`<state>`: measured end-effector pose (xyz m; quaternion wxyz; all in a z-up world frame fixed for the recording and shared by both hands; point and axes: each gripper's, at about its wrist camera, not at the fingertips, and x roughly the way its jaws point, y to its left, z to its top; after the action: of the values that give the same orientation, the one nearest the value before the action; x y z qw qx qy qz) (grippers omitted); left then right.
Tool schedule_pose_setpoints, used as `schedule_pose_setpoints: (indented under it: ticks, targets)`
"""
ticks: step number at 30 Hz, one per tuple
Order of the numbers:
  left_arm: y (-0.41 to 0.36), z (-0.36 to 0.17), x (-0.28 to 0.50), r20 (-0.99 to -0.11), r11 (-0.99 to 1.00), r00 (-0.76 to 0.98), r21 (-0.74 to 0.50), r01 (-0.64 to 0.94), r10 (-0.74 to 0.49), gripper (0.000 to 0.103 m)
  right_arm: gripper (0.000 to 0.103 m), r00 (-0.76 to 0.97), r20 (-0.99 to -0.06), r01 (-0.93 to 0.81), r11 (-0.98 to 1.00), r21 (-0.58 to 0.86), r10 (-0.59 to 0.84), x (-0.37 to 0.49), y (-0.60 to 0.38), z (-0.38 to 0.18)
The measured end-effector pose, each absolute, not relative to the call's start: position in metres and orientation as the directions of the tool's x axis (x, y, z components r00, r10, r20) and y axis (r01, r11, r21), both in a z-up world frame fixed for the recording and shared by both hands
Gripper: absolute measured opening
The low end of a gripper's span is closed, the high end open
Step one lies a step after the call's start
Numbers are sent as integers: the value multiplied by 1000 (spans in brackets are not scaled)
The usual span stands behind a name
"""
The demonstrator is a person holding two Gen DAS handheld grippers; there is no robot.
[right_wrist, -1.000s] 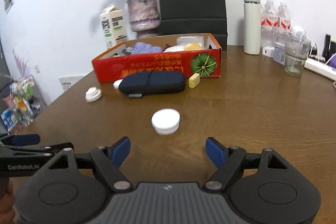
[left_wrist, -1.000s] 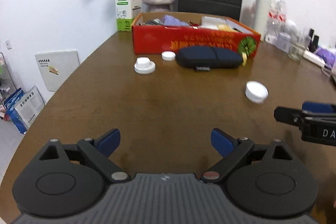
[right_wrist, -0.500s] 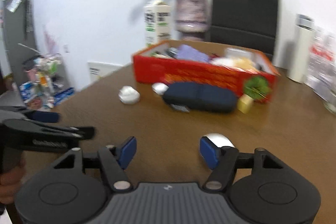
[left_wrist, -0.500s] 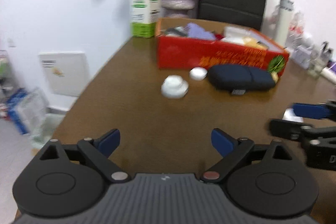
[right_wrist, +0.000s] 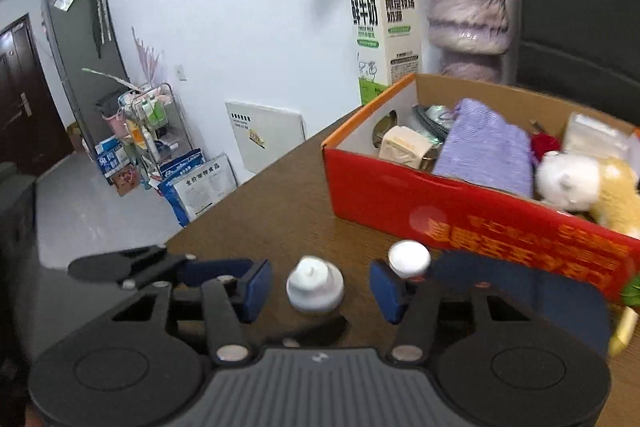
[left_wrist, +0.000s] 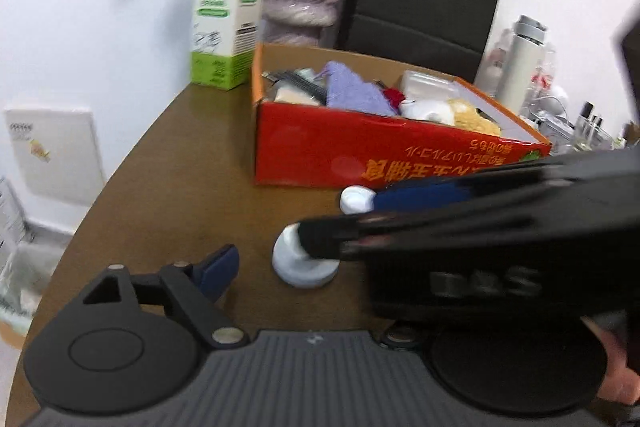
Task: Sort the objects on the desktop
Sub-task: 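Grasp the white round puck with the left gripper while the right gripper grasps a small white cap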
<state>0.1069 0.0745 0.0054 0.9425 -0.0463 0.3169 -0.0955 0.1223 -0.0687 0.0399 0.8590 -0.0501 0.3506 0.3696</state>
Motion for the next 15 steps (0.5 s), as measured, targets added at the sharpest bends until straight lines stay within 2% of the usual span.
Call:
schedule_pose_setpoints:
  ticks: [2, 3, 5, 6, 11, 15]
  targets:
    - [72, 1, 115, -608, 984, 774, -112, 139, -178, 63, 43, 428, -683, -664, 718, 207, 592, 138, -59, 35]
    - [72, 2, 116, -604, 985, 779, -102, 135, -170, 49, 36, 399, -706, -659, 718, 223, 585, 144, -56, 32]
    - [70, 1, 114, -601, 983, 778, -89, 162, -183, 41, 28, 365, -738, -635, 732, 248, 567, 155, -51, 24]
    - [69, 1, 113, -601, 983, 779, -78, 164, -177, 40, 24, 364, -738, -622, 738, 262, 568, 158, -52, 22]
    - [66, 2, 103, -594, 980, 781, -68, 189, -192, 40, 24, 362, -708, -580, 741, 337, 606, 152, -70, 20]
    - [63, 2, 81, -602, 987, 784, -49, 155, -153, 40, 24, 459, -674, -519, 791, 326, 579, 141, -100, 32]
